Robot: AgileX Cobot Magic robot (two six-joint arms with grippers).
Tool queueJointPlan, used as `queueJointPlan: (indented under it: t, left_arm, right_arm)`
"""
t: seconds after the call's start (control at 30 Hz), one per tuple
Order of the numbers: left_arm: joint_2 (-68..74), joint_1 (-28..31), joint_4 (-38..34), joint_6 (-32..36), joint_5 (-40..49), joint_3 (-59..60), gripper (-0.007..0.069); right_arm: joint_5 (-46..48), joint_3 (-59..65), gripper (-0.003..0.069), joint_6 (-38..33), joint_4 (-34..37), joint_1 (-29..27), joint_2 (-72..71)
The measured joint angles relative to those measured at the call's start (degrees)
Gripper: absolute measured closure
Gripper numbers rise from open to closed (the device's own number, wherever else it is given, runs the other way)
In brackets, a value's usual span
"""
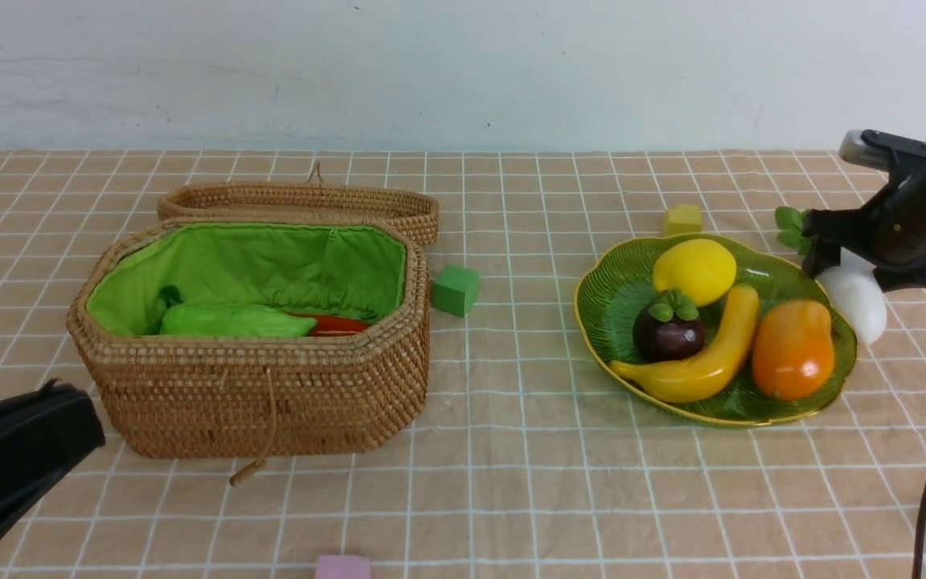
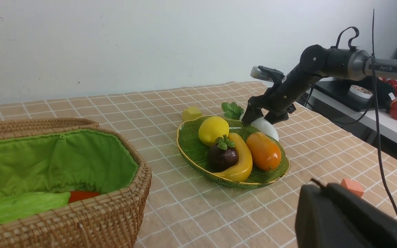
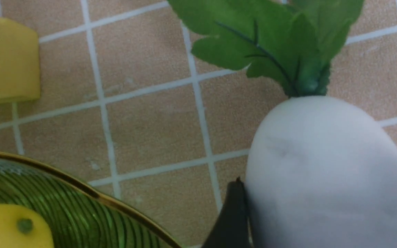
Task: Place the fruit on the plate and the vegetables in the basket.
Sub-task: Take a daikon with your right arm and place it on the basket on the left.
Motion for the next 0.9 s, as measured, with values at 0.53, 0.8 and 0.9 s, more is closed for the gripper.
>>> queueJointPlan:
  t: [0.53,0.8,0.9]
  left_arm:
    - [0.0,0.0,0.14,-0.06,0.12,0.0,0.0614]
    - [0.0,0.0,3.35,-0.06,4.14,0.0,0.0609]
    - [0.0,0.0,5.9,-0.06,5.63,0.0,0.061]
  right_arm:
    - [9.28,-1.45,0.0127,-0.5,-1.34,0.48,-6.97]
    - [14.24,-1.97,0.0127,-23.25,22.19,15.59,-24.8]
    - [12.2,-2.03,0.0127,-36.66,32.43,24.81,-25.44]
